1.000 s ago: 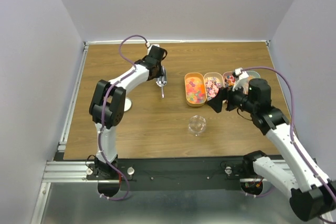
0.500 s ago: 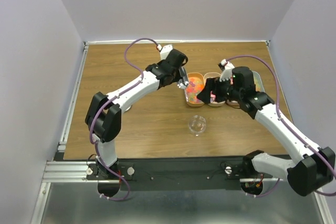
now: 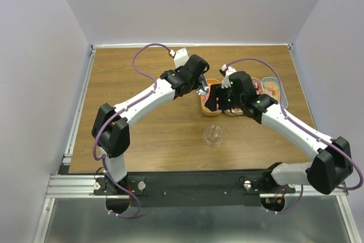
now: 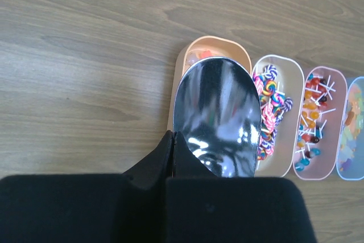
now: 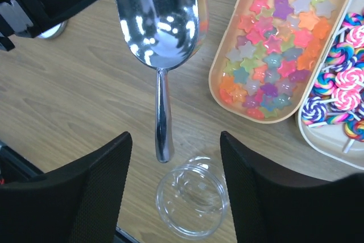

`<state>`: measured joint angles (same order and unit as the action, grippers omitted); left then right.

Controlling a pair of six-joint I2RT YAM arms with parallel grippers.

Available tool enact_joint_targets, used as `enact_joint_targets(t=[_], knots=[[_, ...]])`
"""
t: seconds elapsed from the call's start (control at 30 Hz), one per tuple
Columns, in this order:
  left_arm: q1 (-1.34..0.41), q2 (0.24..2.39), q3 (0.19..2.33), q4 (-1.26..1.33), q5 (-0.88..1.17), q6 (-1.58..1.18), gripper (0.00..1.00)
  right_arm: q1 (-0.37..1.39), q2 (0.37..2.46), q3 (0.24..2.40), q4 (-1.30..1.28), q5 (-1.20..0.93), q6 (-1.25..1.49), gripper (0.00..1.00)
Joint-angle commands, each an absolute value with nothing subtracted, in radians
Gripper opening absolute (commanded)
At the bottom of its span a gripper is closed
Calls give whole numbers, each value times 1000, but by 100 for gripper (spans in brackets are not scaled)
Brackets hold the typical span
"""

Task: Pack the candies
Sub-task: Adjust the spatula.

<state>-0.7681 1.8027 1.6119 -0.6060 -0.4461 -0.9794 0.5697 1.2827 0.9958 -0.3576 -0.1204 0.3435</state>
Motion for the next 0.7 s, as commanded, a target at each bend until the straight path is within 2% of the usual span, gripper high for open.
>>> enact_joint_targets(t=[0.0, 0.13, 0.67], knots=[[-776, 1770, 1652, -656, -525, -1031, 0, 629, 1335, 1043, -345, -11, 373, 64], [-779, 1778, 1677, -686, -545, -1038, 0, 655, 1365, 1061, -345, 52, 361, 61], [-815, 1871, 1813, -813, -600, -1055, 0, 715, 1414, 1091, -341, 160, 345, 40]])
